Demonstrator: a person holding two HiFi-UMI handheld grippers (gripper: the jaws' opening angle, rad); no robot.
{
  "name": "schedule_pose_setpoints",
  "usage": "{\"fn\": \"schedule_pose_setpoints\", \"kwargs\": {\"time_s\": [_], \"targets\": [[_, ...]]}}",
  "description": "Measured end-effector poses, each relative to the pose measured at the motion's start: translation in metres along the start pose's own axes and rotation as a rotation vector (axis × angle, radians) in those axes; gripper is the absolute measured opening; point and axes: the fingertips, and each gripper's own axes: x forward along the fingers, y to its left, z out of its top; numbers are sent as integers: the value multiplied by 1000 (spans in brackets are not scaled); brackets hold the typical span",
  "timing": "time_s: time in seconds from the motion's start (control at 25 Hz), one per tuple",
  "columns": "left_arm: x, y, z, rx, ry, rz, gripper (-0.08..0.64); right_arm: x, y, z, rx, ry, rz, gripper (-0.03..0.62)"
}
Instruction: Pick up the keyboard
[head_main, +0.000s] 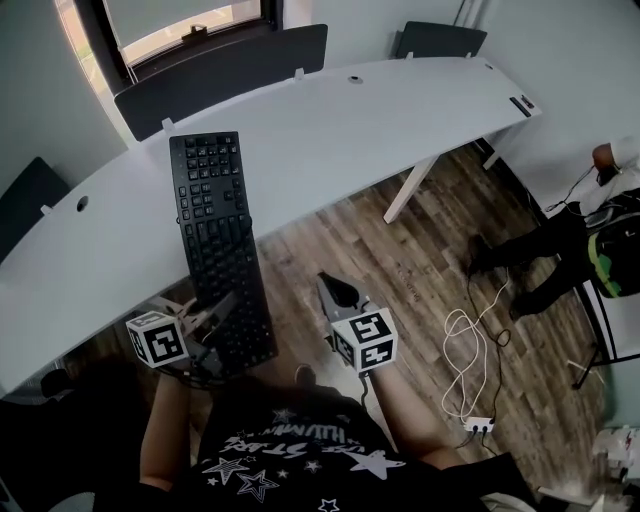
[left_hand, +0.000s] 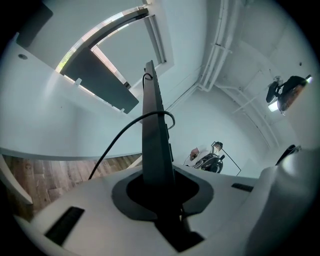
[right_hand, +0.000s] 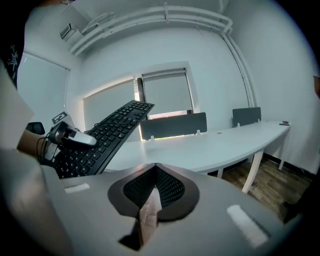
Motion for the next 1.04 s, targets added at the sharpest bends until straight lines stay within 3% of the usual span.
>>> {"fn": "schedule_pose_setpoints", "kwargs": {"time_s": [0.16,0.44,0.68,1.04], "targets": [[-2,-1,-1,7,5,-46,72,-3,-2,10,-25,-12,-47,3],[-18,-19,3,-2,46,-81,72,-5,1,40,15,-36,-80,3],[-95,0,-20,0,51,-95,72,2,84,24,-32,-30,-56,2],[-164,19,-18,-10,44,-124,72,10,149,21,12,-35,-86,2]]}}
